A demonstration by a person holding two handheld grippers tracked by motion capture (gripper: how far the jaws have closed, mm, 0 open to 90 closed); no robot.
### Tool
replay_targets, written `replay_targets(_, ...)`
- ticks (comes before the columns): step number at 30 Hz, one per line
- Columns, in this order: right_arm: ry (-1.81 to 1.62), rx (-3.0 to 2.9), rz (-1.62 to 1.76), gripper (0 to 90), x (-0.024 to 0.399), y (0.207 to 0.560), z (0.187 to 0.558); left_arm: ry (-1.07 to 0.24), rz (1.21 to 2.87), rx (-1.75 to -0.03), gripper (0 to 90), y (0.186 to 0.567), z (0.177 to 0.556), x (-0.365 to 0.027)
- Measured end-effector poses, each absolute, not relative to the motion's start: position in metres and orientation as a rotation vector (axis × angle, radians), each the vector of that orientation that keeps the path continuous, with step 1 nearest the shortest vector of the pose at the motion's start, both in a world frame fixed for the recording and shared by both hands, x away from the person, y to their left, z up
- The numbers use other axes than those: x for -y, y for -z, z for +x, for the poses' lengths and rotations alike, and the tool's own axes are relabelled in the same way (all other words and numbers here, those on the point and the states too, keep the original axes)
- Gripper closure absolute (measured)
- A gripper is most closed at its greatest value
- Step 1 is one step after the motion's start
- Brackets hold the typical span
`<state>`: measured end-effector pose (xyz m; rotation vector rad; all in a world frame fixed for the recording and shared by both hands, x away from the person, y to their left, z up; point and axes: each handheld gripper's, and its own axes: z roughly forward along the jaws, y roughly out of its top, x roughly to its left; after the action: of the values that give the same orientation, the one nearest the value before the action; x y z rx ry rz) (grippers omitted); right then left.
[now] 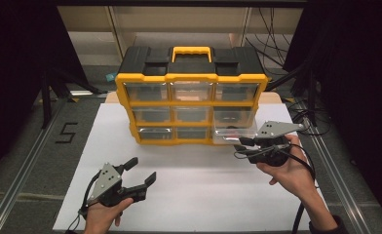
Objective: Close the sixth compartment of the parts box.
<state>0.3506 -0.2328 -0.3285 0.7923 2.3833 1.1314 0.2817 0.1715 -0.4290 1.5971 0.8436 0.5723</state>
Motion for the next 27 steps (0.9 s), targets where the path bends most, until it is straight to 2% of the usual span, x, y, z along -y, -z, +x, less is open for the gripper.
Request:
replay_targets(7, -1.083, -2.395, 0.756, 81.9, 0.233, 0.334, 0.353, -0.568, 1.596, -0.834, 22.4, 0.429, 0.281, -0.171)
replay_targets(13, -1.044, -2.379, 0.740, 86.4, 0.230, 0.338, 0.357, -0.568, 1.588, -0.838, 22.4, 0.429, 0.280, -0.172)
replay_targets(27, -1.005, -2.320, 0.736, 90.0, 0.238, 0.347, 0.371, -0.568, 1.592, -0.840, 22.3, 0.429, 0.280, -0.172)
